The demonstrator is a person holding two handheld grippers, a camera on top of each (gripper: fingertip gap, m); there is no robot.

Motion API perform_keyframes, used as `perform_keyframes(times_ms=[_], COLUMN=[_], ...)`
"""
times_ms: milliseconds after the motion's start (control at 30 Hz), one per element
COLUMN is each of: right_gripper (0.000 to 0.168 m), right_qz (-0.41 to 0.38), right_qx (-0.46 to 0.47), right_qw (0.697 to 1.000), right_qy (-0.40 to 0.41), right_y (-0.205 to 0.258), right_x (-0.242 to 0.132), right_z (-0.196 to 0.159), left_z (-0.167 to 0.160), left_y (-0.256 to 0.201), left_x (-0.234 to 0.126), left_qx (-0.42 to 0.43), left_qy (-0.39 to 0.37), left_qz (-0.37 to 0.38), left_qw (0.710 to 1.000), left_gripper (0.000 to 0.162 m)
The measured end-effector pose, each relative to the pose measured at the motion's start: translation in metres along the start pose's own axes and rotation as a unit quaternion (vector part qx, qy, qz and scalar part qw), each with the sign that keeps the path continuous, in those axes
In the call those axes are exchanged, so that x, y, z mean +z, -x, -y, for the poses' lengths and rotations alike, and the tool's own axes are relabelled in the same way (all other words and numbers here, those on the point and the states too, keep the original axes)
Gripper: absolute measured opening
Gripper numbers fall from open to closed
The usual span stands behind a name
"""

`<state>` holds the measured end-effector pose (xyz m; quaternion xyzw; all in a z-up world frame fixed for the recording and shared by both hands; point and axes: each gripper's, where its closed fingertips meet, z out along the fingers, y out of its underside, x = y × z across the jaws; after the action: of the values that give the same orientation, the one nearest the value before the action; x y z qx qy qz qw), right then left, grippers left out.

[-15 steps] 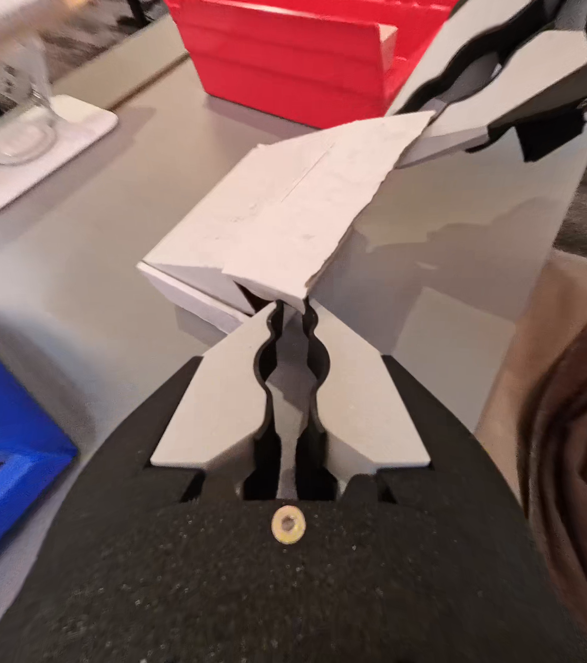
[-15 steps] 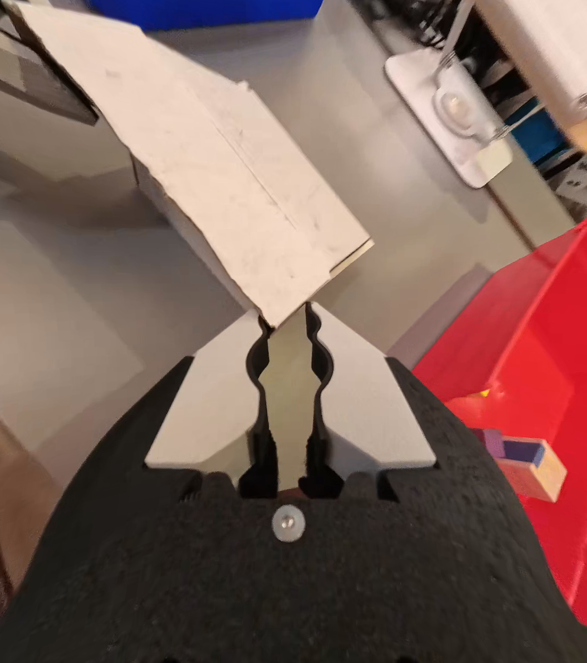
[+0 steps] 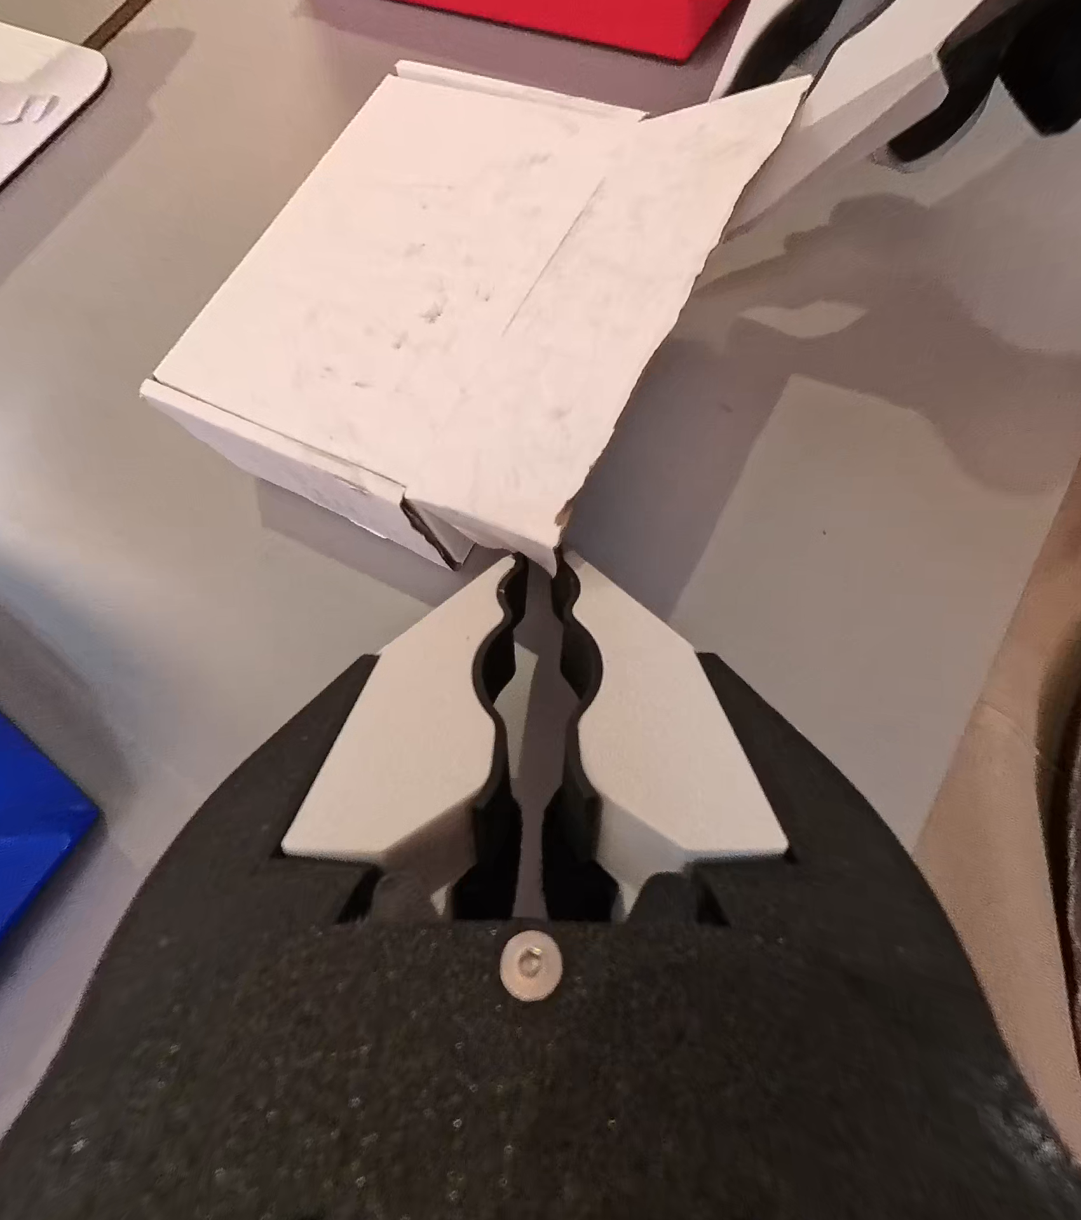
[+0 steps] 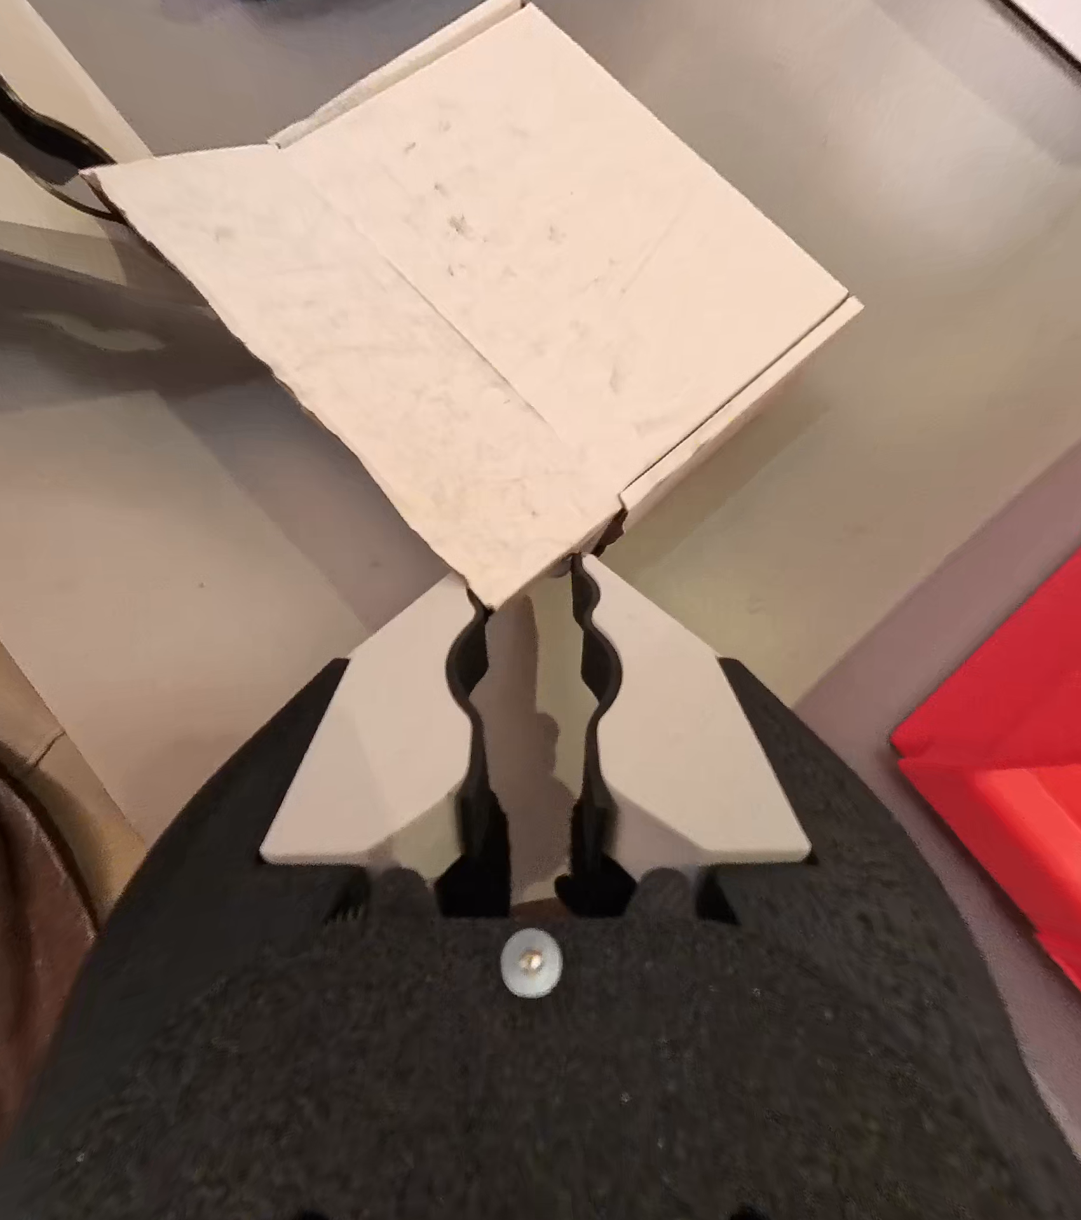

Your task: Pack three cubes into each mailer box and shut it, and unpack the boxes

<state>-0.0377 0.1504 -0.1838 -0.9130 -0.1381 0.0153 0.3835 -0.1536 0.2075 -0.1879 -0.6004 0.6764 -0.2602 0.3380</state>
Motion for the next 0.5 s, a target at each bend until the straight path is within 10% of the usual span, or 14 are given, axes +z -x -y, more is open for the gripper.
perform_keyframes(times_ms=[500], right_gripper=[0.021], right_qz=[0.032], right_qx=[0.007], right_qw=[0.999], right_qy=[-0.009], right_y=[0.0069], right_x=[0.0079], right_z=[-0.0009], left_z=[-0.005], left_y=[0.01], left_x=[0.0035], left_qx=[0.018], left_qy=[0.009], left_qz=[0.02], left_qw=[1.0], left_gripper=[0.002])
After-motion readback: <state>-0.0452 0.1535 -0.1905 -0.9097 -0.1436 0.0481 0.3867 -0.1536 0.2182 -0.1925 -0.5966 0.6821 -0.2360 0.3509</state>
